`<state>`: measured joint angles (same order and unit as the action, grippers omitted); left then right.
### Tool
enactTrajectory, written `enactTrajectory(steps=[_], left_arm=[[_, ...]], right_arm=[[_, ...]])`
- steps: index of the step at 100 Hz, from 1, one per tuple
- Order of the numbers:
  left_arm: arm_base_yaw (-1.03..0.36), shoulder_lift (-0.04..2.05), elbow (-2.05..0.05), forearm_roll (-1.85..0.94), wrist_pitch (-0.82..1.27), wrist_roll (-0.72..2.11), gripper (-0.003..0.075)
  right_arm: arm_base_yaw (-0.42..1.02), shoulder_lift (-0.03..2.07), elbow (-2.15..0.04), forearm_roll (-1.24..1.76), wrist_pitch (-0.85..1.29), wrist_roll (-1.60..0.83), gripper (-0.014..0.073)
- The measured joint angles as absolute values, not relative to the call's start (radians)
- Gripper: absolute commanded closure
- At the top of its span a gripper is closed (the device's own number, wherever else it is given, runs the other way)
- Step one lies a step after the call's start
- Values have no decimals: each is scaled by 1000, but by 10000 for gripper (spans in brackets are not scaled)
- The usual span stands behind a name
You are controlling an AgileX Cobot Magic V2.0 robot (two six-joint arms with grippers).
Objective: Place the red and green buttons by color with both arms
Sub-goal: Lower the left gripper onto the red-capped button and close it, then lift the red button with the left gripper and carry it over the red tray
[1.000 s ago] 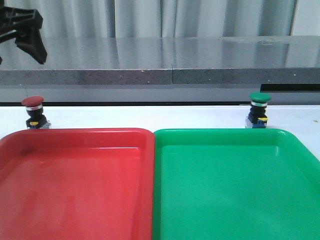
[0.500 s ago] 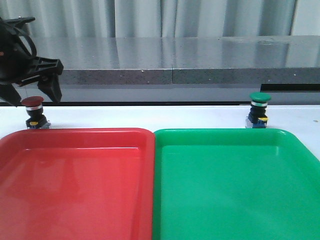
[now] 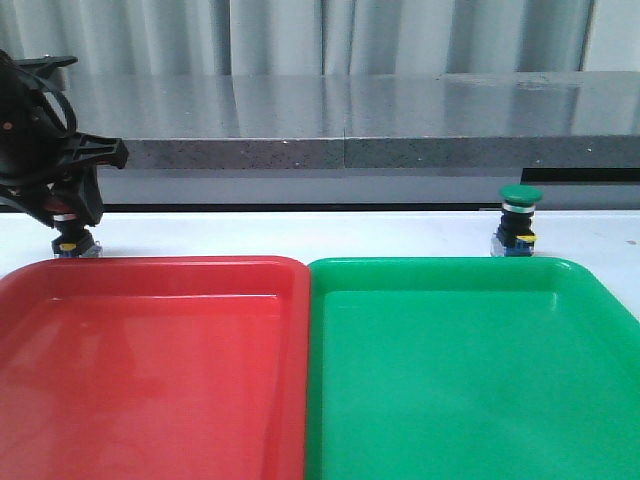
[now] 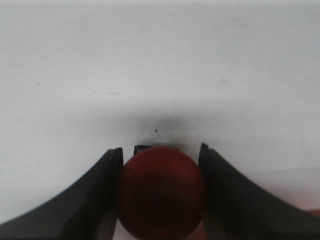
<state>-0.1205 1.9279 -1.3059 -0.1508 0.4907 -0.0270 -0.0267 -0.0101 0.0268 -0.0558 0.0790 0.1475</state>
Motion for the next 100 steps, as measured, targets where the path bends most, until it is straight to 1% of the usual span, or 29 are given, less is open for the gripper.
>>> enactTrajectory(steps=[5,12,29,42,69,84,100], left_arm=[[-120,1928,-1310,-151,493,-27,589],[-123,1914,-1312,-151,493,-27,616],[-155,1819,-1312,-147,491,-27,619],[-213,1725,-1292,-143,484,-38,619],[-342,1527,-1079,0,390,-232,619],[-405,1457,-960,149,383,-368,619],[-485,1416,-844,329,383,-588,619]], right_arm=[[-27,-10,27,-56,79,147,657],[-27,-10,27,-56,79,147,657],[-27,-10,27,-56,79,147,657],[-27,-10,27,-56,79,146,657],[-27,-10,27,-56,79,146,657],[-27,-10,27,-56,79,146,657],[-27,-10,27,-56,79,146,657]])
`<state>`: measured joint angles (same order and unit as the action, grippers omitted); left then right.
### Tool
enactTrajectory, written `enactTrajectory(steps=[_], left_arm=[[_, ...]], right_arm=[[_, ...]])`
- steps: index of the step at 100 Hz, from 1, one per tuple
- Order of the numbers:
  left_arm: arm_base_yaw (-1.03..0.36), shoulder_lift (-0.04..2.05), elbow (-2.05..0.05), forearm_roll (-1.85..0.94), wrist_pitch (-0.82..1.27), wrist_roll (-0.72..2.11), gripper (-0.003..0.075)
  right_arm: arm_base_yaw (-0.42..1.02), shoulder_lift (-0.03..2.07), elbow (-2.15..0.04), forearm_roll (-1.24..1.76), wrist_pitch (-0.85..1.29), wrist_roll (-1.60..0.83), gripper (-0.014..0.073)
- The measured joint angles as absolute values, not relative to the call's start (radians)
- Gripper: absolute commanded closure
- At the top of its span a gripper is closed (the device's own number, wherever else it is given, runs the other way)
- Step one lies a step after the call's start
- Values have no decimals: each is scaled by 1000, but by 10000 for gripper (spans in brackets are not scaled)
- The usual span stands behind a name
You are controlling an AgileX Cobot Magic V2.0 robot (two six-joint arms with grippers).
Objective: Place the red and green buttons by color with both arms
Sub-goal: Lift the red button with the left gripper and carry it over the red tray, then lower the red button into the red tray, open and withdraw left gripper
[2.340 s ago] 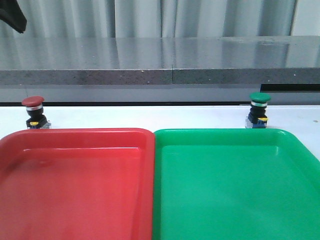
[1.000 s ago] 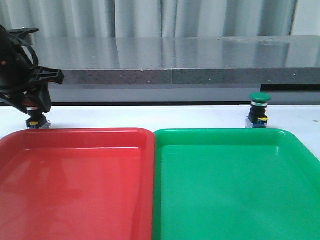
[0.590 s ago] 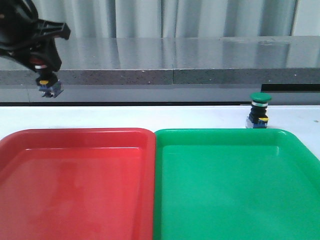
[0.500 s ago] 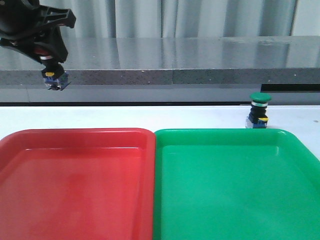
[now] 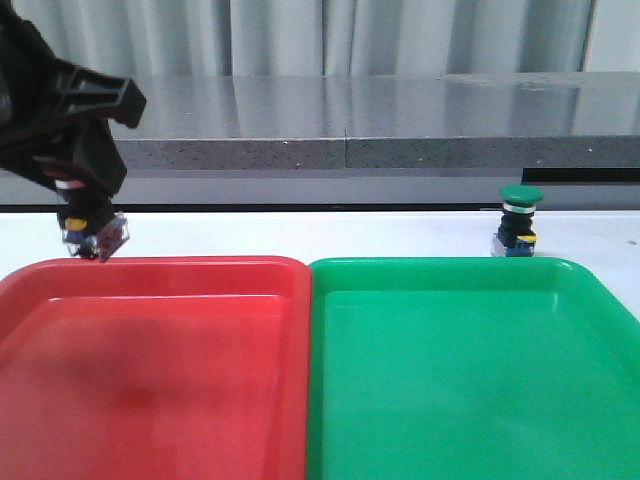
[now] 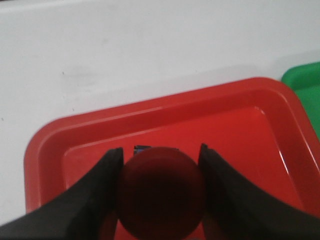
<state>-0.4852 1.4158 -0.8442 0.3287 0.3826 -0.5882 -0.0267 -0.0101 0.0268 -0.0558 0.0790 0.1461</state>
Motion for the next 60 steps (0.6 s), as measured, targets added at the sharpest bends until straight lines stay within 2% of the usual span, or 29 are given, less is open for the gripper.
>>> enactTrajectory(steps=[24,60], left_arm=[[-564,1410,-742,382,370,-752,619],[-575,1410,-659,401,299,-809,613]], right_arm=[[-27,-10,27,-56,79,146,657],[-27,-10,27,-56,79,146,657]])
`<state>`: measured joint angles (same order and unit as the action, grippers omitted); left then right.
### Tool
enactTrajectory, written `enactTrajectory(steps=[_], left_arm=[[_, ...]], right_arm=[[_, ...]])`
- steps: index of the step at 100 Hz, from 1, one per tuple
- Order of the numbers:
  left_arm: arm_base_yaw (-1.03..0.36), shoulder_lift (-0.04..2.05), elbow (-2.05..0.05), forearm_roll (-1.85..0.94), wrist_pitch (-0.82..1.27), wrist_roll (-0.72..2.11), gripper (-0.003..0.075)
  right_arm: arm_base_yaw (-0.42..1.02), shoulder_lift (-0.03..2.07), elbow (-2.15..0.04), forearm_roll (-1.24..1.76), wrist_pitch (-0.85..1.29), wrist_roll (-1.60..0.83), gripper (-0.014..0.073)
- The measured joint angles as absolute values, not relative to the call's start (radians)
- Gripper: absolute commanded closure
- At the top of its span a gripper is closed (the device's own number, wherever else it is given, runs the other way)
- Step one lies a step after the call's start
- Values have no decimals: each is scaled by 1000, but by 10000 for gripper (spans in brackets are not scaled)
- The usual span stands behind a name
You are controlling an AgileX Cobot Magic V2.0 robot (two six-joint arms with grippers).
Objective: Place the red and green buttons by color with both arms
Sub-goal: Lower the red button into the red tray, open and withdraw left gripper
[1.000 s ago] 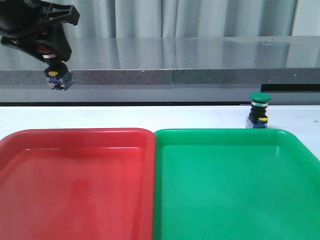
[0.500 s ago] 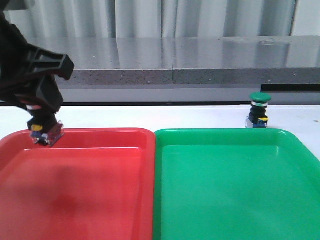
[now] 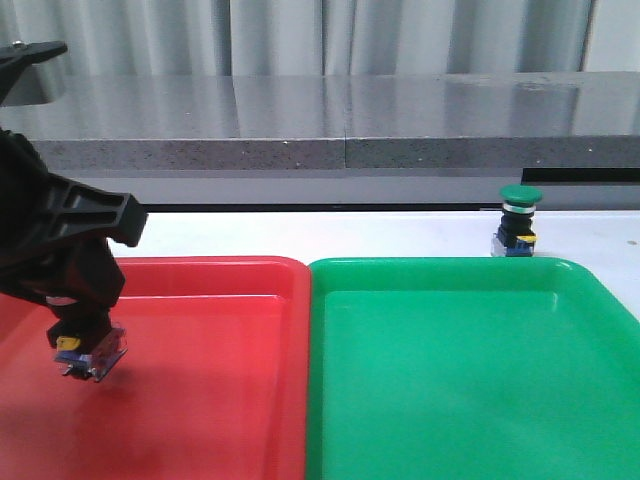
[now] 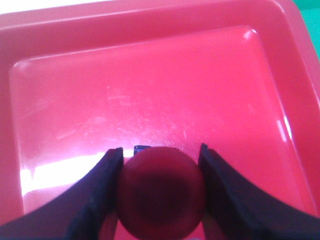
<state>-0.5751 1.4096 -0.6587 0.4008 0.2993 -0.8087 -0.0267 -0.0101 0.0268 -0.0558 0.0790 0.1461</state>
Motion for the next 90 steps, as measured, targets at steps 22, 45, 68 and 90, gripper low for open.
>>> enactTrajectory(steps=[22,45,68,90], left_arm=[[-575,1410,-646,401,292,-815,435],[-575,1410,-646,401,281,-817,211],[-575,1410,-646,403,279,-822,202],[-579,1348,-649,436,279,-824,206]], right_arm=[[-27,-10,27,-56,79,146,657],[-27,-10,27,-56,79,146,657],[-27,-10,27,-56,79,146,657],[-27,-10,27,-56,79,146,657]])
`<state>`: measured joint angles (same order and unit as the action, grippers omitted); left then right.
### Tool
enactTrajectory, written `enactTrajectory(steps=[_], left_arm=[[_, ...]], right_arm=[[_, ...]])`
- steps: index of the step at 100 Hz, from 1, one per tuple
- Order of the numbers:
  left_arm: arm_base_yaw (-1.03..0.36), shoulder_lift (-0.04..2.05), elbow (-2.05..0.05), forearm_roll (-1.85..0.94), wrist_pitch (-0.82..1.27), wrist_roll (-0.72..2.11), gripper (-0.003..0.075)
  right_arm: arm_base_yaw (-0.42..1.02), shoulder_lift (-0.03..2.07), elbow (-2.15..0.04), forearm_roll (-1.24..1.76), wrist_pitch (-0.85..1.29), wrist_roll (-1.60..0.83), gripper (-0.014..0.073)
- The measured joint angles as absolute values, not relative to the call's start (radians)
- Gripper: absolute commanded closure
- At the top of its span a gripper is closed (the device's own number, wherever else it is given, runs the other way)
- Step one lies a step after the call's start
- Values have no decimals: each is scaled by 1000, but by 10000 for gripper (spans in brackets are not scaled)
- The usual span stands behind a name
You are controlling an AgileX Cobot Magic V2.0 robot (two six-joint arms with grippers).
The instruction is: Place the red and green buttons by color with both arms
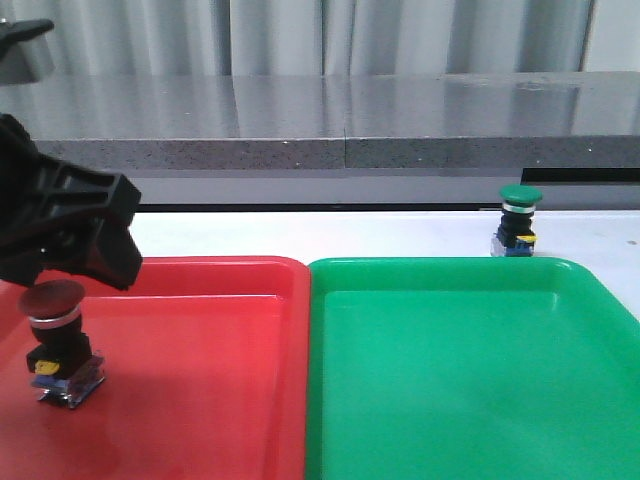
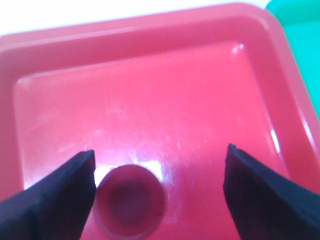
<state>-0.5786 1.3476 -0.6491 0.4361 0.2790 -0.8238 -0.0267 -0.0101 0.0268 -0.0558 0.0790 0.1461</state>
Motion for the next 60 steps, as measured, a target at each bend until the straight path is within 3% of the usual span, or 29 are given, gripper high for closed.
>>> enactTrajectory(steps=[19,27,34,51,60], left_arm=[[-540,1240,-649,466,327,-824,210],[-516,1185,-649,479,359,-824,259],[-501,1124,-649,490,377,-824,365],[-493,950,-649,519,422,-824,721],[-493,871,-649,544,458,-824,741]], right_arm=[[-27,-10,27,-56,79,146,657],[-27,-10,27,-56,79,146,657],[-27,-10,27,-56,79,146,657],[-27,-10,27,-56,79,146,657],[-27,-10,27,-56,79,146,657]])
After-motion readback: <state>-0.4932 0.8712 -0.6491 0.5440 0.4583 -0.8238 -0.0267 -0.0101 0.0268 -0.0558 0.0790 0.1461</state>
